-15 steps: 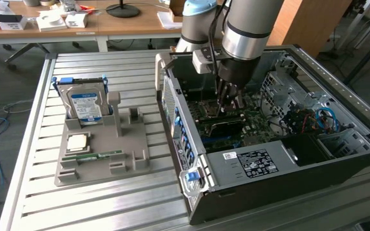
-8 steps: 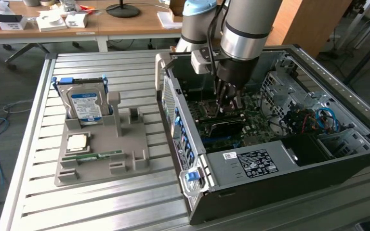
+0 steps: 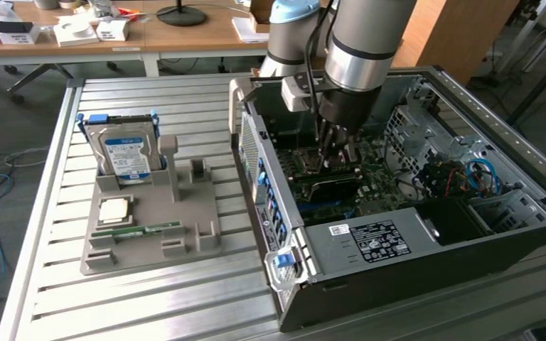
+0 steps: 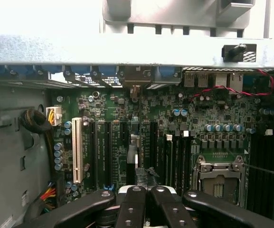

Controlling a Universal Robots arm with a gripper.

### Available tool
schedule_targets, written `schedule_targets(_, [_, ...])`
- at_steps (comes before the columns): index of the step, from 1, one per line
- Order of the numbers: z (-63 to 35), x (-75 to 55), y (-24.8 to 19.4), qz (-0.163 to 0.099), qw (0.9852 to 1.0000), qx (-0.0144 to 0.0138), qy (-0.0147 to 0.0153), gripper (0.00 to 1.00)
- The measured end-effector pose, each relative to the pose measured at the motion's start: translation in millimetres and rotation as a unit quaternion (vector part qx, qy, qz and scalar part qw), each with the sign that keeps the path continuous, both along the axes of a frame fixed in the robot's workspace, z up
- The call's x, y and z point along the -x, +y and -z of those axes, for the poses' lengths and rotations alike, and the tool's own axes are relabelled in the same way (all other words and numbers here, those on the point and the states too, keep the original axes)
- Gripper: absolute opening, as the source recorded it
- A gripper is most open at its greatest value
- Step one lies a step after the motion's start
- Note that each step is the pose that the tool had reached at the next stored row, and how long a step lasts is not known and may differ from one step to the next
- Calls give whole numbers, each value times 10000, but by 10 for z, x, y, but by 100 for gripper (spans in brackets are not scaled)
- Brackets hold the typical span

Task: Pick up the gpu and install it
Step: 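Press down on the gpu until it lock into place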

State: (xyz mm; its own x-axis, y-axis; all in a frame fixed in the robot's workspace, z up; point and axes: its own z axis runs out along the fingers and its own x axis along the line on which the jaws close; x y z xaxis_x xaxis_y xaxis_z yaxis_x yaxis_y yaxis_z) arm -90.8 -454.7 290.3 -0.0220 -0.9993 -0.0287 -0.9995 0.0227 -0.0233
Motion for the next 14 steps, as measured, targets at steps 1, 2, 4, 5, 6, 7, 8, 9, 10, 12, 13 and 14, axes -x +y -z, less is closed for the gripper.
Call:
schedule_targets(1, [5, 0, 0, 0, 10000, -1, -1, 11])
schedule_targets(2, [16, 2, 1, 1, 10000, -2, -3, 11])
schedule_targets(4, [34, 4, 0, 0, 10000, -1, -3, 11])
schedule_targets(5, [39, 4, 0, 0, 10000, -1, -3, 11])
schedule_targets(6, [47, 4, 0, 0, 10000, -1, -4, 11])
schedule_targets(7, [53, 4, 0, 0, 10000, -1, -4, 11])
schedule_targets(8, [57, 4, 0, 0, 10000, -1, -4, 11])
schedule_targets(9, [64, 5, 0, 0, 10000, -1, -4, 11])
schedule_targets(10, [73, 5, 0, 0, 10000, -1, -5, 11])
schedule_targets(12, [95, 5, 0, 0, 10000, -1, -5, 11])
schedule_targets(13, [100, 5, 0, 0, 10000, -1, -5, 11])
schedule_targets(14, [99, 5, 0, 0, 10000, 0, -4, 11])
